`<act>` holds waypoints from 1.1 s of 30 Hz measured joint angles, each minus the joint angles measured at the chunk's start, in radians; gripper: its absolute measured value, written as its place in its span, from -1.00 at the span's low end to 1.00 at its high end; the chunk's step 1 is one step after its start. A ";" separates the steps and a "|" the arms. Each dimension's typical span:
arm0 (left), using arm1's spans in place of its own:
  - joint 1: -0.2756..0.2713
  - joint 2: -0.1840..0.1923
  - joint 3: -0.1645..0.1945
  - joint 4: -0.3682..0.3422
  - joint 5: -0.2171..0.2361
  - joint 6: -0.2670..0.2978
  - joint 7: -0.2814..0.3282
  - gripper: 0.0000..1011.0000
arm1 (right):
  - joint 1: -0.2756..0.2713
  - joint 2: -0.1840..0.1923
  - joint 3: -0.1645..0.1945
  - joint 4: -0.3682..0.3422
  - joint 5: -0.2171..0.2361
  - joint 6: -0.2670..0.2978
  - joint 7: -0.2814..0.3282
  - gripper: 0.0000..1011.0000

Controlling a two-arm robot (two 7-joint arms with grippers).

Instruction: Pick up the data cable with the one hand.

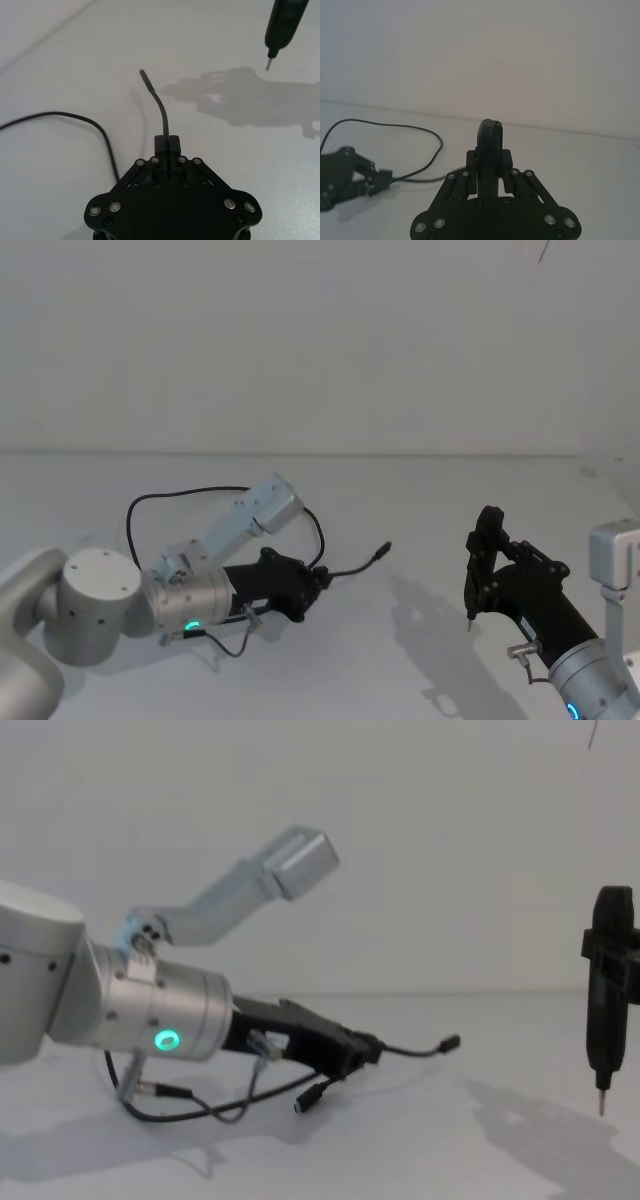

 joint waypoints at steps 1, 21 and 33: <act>0.000 0.003 -0.003 -0.006 0.000 0.000 0.001 -0.93 | 0.000 0.000 0.000 0.000 0.000 0.000 0.000 -0.45; 0.066 0.115 -0.090 -0.200 -0.091 0.029 -0.019 -0.93 | 0.000 0.000 0.000 0.000 0.000 0.000 0.000 -0.45; 0.088 0.140 -0.102 -0.241 -0.131 0.032 -0.040 -0.93 | 0.001 -0.005 0.000 -0.001 0.000 -0.001 0.000 -0.45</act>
